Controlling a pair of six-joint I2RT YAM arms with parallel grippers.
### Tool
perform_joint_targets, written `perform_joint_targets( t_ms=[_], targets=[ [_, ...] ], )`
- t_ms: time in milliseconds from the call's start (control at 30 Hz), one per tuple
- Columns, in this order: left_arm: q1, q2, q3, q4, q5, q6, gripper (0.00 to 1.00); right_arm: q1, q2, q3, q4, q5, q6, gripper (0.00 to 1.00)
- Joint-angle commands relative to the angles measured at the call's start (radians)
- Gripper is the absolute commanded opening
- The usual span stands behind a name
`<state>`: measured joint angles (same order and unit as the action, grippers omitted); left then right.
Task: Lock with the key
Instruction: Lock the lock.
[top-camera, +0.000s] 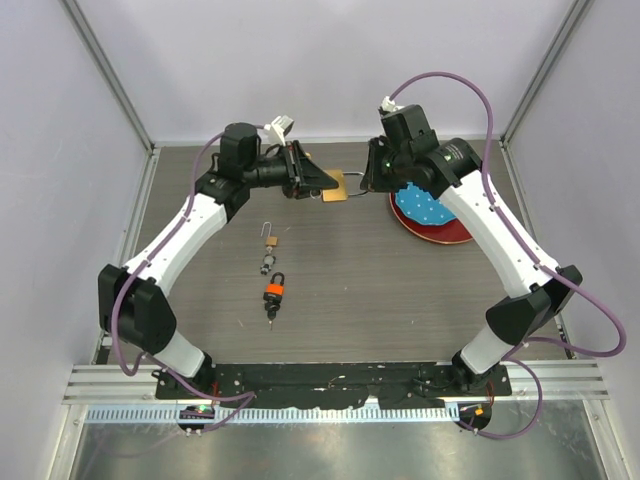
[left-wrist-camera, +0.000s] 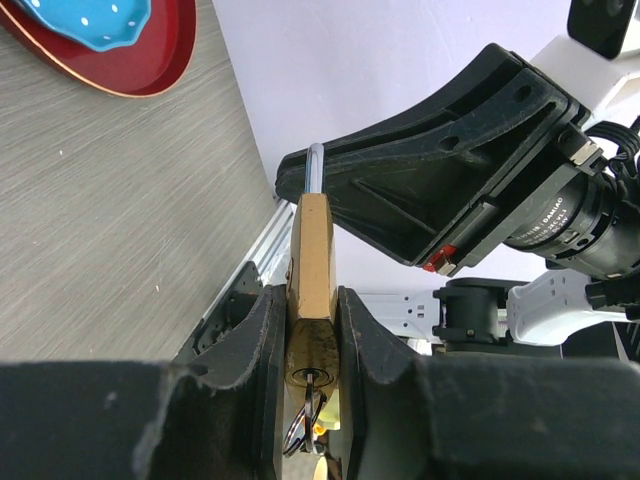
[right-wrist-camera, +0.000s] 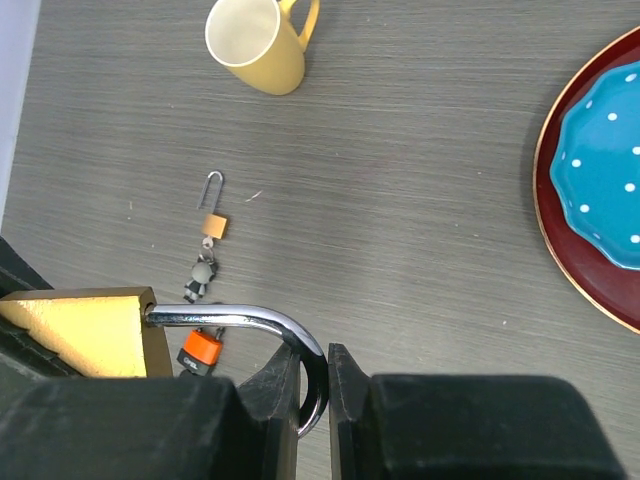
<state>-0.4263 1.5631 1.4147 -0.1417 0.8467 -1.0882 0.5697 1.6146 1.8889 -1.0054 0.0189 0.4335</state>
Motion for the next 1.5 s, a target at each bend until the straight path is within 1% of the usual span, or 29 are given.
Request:
perform_joint_targets(
  t_ms=[0,133,200,300,400,533,600,833,1067,1267,1467],
  targets=[
    [-0.077,0.034,0.046,0.074,-0.038,-0.004,0.0,0.114,-0.039,0.044,0.2,-0.189,0.042,0.02],
    [-0.075,0.034,0.036,0.195,-0.018,-0.078,0.0,0.119,-0.065,-0.016,0.243,-0.165,0.034,0.02],
    [-0.077,0.035,0.039,0.22,-0.014,-0.105,0.0,0.121,-0.076,-0.037,0.254,-0.165,0.037,0.02],
    [-0.077,0.041,0.043,0.229,-0.014,-0.107,0.0,0.122,-0.076,-0.028,0.258,-0.172,0.042,0.02],
    [-0.08,0.054,0.041,0.212,-0.015,-0.087,0.0,0.124,-0.067,0.005,0.257,-0.197,0.047,0.02],
    [-0.097,0.067,0.056,0.101,-0.038,-0.016,0.0,0.127,-0.061,0.042,0.261,-0.234,0.047,0.02],
    [-0.1,0.074,0.055,0.083,-0.043,0.004,0.0,0.133,-0.064,0.041,0.272,-0.26,0.034,0.02],
    [-0.1,0.086,0.036,0.051,-0.037,0.016,0.0,0.14,-0.111,-0.066,0.379,-0.369,-0.016,0.02],
    [-0.101,0.092,0.024,0.039,-0.031,0.022,0.0,0.141,-0.142,-0.113,0.409,-0.382,-0.022,0.02],
    [-0.103,0.094,0.032,0.039,-0.05,0.021,0.0,0.142,-0.13,-0.071,0.409,-0.387,0.007,0.02],
    [-0.124,0.121,0.059,0.039,-0.074,0.019,0.0,0.141,-0.093,-0.001,0.413,-0.439,0.02,0.02]
  ],
)
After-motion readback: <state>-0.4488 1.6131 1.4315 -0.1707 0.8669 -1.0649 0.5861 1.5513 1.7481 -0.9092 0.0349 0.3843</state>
